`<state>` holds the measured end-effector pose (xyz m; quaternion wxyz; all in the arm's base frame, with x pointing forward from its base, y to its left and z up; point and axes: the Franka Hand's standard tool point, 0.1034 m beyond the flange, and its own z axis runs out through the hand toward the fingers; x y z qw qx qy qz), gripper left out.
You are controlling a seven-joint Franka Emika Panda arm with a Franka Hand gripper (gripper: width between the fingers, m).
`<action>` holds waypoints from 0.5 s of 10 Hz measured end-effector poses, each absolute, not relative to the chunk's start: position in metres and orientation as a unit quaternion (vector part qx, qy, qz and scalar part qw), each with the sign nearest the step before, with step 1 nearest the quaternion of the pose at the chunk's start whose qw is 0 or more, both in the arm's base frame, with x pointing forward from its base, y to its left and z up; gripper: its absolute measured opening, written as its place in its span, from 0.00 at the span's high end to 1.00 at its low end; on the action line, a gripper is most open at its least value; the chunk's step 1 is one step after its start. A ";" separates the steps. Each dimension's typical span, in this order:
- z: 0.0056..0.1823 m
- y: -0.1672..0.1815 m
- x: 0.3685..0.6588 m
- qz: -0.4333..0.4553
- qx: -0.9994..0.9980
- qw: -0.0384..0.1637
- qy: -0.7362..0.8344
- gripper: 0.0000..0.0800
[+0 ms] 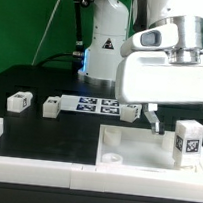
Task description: Assemble one leg
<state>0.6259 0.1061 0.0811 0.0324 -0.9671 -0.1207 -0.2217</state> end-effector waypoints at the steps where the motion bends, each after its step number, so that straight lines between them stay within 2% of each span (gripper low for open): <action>1: 0.081 0.107 0.627 -0.211 -0.969 0.034 -0.121 0.19; 2: 0.082 0.105 0.629 -0.209 -0.970 0.034 -0.120 0.19; 3: 0.077 0.110 0.622 -0.148 -0.981 0.041 -0.121 0.19; 5: 0.083 0.115 0.624 -0.080 -0.988 0.049 -0.125 0.19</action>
Offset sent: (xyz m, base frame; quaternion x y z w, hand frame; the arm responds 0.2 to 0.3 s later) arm 0.0021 -0.0029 0.0003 -0.0054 -0.2651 -0.0030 0.9642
